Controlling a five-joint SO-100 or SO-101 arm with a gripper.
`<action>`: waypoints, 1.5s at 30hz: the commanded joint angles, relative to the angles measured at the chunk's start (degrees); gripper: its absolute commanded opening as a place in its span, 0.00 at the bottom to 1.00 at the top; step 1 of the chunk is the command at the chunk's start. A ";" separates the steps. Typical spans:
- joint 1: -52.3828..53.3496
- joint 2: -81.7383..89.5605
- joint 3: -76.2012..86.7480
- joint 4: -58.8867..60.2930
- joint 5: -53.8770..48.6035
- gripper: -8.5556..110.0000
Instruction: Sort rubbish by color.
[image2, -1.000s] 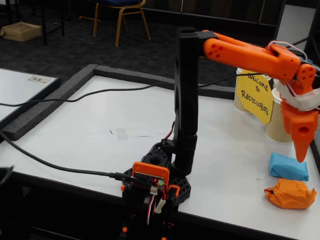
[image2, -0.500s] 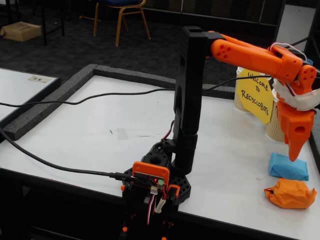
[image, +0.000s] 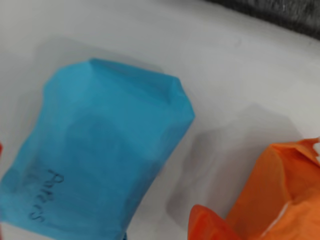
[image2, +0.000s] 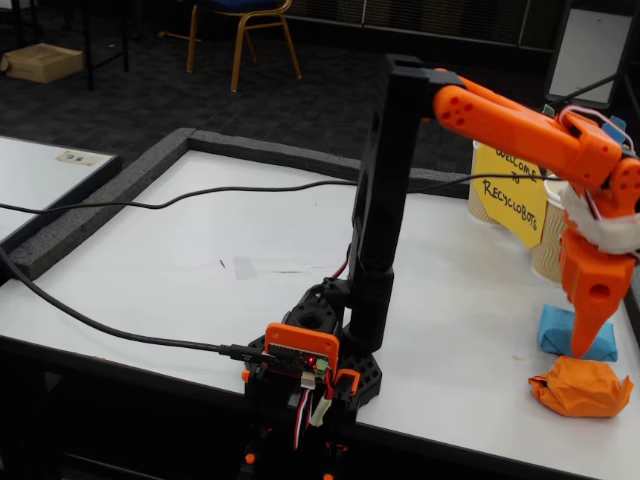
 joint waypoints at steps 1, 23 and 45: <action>0.88 -0.44 -7.47 -1.85 -1.14 0.26; -4.57 12.39 -9.58 7.82 -0.44 0.07; -11.60 67.50 6.50 9.76 3.52 0.07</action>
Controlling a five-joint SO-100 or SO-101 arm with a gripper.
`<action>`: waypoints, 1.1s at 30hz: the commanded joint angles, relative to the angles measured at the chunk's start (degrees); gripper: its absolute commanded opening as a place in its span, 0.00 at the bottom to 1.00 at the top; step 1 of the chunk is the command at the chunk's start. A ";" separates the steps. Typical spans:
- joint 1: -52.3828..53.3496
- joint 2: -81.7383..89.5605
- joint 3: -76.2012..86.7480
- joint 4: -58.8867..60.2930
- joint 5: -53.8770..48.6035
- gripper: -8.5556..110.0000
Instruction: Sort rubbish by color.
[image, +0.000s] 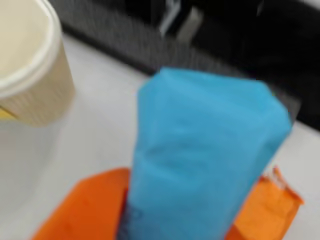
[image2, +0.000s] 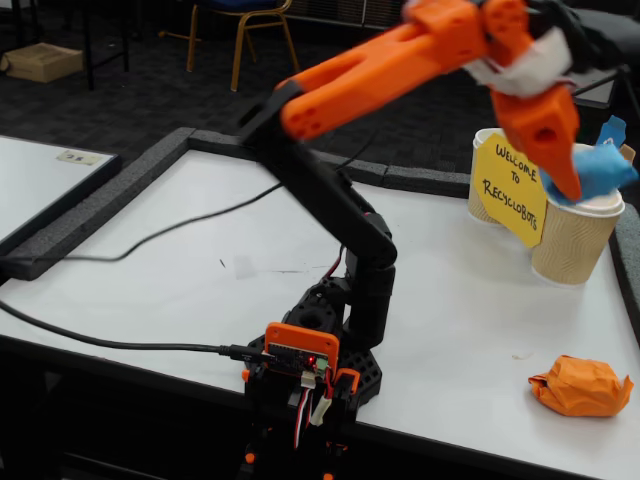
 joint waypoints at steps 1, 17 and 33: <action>-2.46 13.45 1.41 -5.01 1.05 0.07; -14.50 22.15 -0.35 -12.13 1.05 0.07; -19.42 -1.76 -4.57 -36.30 0.44 0.07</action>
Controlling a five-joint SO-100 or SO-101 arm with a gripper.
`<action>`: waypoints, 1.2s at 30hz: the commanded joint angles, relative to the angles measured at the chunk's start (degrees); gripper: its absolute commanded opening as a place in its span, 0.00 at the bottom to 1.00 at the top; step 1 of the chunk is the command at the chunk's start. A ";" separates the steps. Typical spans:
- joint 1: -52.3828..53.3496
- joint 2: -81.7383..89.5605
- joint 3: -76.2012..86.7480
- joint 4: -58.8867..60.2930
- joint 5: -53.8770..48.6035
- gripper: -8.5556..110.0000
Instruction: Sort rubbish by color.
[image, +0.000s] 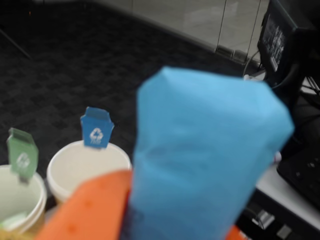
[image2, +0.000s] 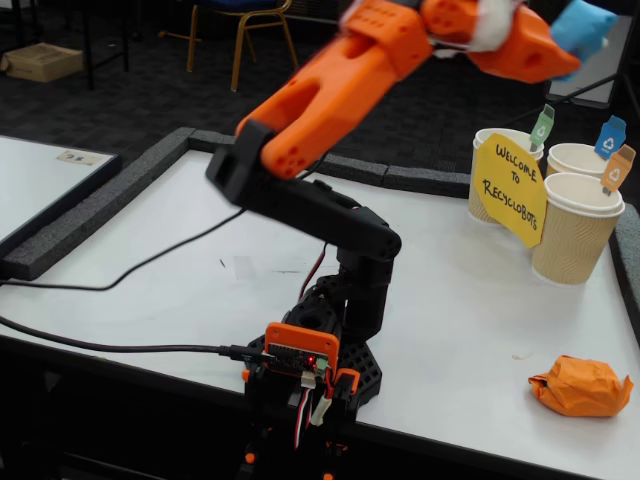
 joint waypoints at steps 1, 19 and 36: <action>-1.67 -8.88 -9.67 -7.73 0.53 0.07; -10.11 -45.70 -40.96 -13.27 0.44 0.07; -8.96 -65.04 -52.65 -19.95 0.09 0.07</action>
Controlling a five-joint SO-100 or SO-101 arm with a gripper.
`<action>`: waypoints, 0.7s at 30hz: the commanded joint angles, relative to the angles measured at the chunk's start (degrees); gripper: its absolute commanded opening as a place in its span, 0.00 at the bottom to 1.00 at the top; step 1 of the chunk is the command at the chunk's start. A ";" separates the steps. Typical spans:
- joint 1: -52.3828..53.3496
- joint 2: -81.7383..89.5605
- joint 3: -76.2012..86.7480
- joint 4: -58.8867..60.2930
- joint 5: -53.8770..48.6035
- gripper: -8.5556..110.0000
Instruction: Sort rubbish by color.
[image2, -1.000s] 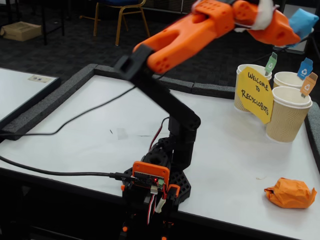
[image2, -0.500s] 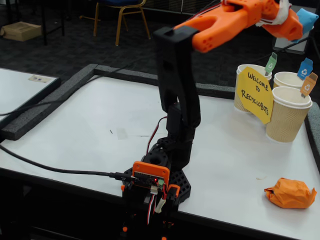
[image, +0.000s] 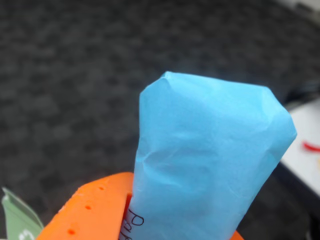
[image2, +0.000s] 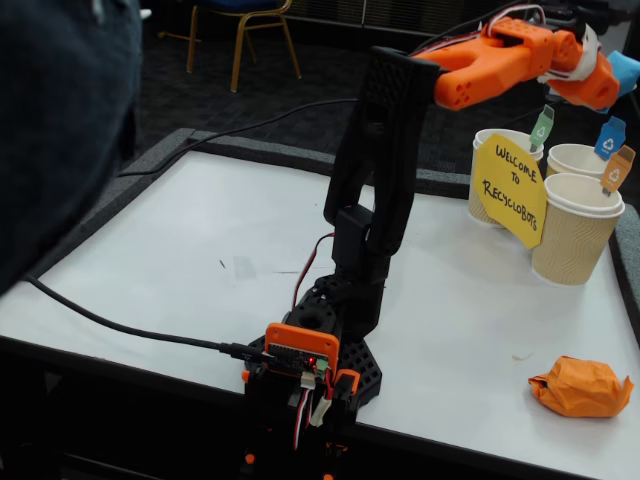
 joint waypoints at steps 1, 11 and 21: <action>0.53 1.93 -9.40 -2.64 0.09 0.07; 1.85 1.32 -9.49 -2.20 0.09 0.22; 2.20 2.02 -9.49 0.70 0.09 0.27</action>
